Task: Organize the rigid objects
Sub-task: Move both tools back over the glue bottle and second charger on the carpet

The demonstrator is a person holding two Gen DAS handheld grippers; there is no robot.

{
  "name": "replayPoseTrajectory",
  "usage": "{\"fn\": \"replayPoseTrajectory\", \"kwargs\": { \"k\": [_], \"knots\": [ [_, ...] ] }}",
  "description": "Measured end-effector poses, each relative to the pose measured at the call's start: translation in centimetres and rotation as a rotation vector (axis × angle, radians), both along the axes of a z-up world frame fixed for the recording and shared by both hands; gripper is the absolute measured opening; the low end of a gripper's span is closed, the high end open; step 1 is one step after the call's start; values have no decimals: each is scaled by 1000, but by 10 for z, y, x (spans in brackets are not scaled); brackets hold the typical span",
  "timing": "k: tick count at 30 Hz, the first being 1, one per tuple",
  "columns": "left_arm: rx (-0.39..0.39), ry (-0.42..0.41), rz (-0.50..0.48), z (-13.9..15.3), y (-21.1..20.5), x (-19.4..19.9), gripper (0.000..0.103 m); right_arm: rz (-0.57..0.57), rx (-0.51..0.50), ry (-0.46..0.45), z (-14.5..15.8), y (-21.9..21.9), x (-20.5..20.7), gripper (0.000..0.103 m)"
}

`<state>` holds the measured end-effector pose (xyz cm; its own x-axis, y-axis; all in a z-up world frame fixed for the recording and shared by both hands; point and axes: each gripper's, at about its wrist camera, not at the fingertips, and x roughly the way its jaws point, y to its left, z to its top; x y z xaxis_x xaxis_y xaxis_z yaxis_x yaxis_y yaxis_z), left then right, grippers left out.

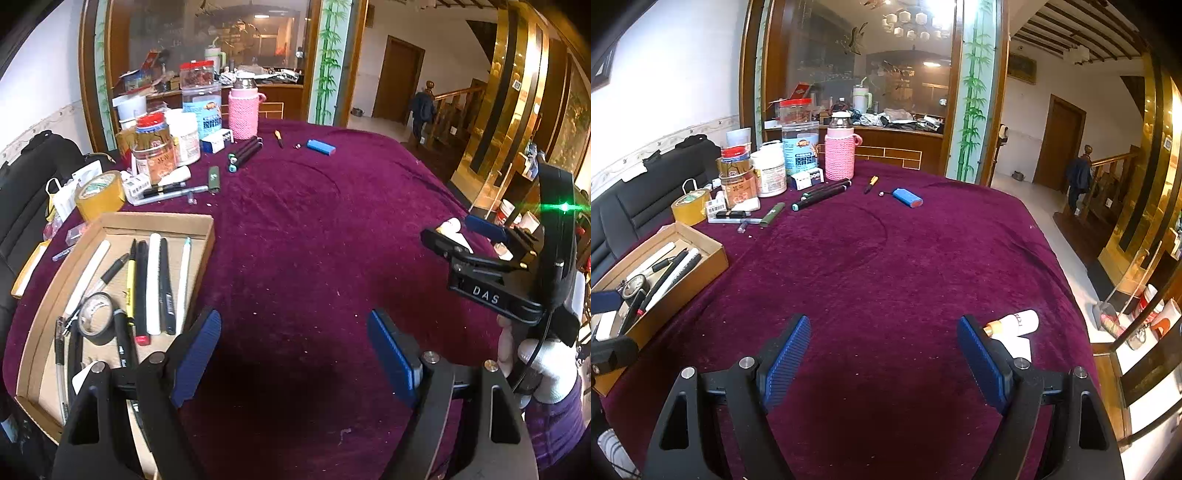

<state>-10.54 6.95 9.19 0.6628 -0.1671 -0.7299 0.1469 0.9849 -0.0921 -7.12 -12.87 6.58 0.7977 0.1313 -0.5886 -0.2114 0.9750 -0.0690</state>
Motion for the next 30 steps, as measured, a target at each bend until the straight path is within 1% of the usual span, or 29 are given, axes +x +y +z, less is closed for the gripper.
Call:
{"fn": "replayPoseTrajectory", "kwargs": {
  "k": [10,12,13,14,16,19,20,23,26,28,30],
  "knots": [
    [6,47,-25,-14,-15,13,81,-32,2,16,-4,-17,15,86],
    [-1,60,-28,-17,-15,16,81,-64,6,38,-3,-28,24,86],
    [-4,66,-29,-19,-16,17,81,-79,29,58,-2,-36,31,86],
    [-6,70,-29,-20,-15,18,81,-98,87,91,-2,-52,40,86],
    [-8,77,-26,-22,-13,19,81,-147,251,160,-6,-93,60,86],
    [-11,81,-16,-23,-9,21,81,-254,480,241,-28,-161,86,86],
    [-12,84,-12,-24,-7,22,81,-264,528,256,-35,-174,91,86],
    [-24,102,-3,-29,-5,27,81,-273,652,282,-53,-200,99,86],
    [-42,129,-11,-35,-5,32,81,-233,745,320,-69,-200,110,86],
    [-44,139,-18,-38,-8,33,81,-198,770,351,-76,-191,119,86],
    [-39,142,-25,-40,-11,33,81,-152,780,351,-77,-182,122,86]
  ]
}}
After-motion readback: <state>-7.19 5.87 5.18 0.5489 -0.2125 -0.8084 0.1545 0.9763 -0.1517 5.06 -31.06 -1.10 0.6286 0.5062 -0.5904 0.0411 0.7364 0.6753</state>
